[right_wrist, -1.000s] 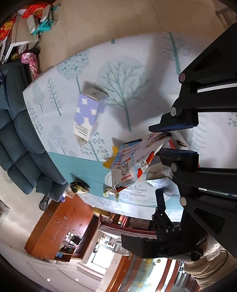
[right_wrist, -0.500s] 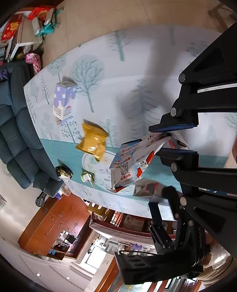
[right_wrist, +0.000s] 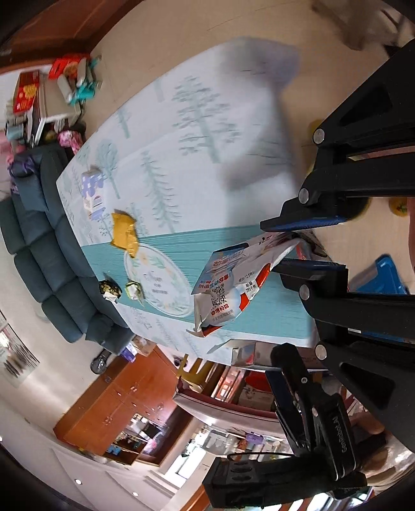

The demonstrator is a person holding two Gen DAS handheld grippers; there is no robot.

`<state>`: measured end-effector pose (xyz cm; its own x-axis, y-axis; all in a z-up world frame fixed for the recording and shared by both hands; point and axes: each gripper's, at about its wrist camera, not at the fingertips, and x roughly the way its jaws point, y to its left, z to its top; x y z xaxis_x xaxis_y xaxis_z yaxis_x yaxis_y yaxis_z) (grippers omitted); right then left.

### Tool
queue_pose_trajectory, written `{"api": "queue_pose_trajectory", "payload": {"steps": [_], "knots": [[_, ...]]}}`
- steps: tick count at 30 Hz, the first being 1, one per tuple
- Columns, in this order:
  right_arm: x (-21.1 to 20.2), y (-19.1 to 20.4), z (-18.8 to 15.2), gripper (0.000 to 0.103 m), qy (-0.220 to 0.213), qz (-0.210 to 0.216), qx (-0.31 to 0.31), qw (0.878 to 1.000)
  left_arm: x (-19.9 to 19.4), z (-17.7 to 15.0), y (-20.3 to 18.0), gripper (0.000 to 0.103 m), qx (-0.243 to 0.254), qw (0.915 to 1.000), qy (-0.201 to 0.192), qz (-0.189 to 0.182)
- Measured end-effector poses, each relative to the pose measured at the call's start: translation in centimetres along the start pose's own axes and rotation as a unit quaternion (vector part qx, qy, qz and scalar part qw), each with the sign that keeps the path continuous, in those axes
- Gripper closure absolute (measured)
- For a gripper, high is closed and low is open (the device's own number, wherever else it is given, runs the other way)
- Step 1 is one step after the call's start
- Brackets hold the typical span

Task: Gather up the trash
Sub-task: 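Lift the silver box and white-and-red carton and carry them toward the bin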

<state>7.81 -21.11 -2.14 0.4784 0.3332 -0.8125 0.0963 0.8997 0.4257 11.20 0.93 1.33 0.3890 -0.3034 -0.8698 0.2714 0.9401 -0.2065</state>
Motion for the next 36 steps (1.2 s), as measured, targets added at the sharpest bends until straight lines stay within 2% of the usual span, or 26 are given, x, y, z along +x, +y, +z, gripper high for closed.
{"api": "queue_pose_trajectory", "payload": {"steps": [5, 11, 19, 26, 36], "knots": [[-1.9, 1.3, -6.1, 0.087, 0.003, -0.012, 0.009, 1.000, -2.8, -5.5, -0.6, 0.037, 0.027, 0.9996, -0.006, -0.002], [-2.6, 1.6, -12.9, 0.087, 0.050, -0.029, 0.022, 0.998, -3.4, -10.9, -0.9, 0.037, 0.015, 0.9995, 0.025, -0.015], [-1.3, -0.3, -16.8, 0.087, 0.096, -0.040, 0.023, 0.994, -1.0, -15.2, -1.0, 0.037, -0.027, 0.9982, 0.050, -0.016], [4.4, -4.7, -18.3, 0.086, 0.134, -0.053, 0.029, 0.989, 5.6, -18.2, -0.5, 0.037, -0.065, 0.9950, 0.076, 0.003], [17.2, -11.3, -22.4, 0.086, 0.175, -0.076, 0.033, 0.981, 19.8, -22.3, 0.9, 0.036, -0.096, 0.9897, 0.097, 0.042]]}}
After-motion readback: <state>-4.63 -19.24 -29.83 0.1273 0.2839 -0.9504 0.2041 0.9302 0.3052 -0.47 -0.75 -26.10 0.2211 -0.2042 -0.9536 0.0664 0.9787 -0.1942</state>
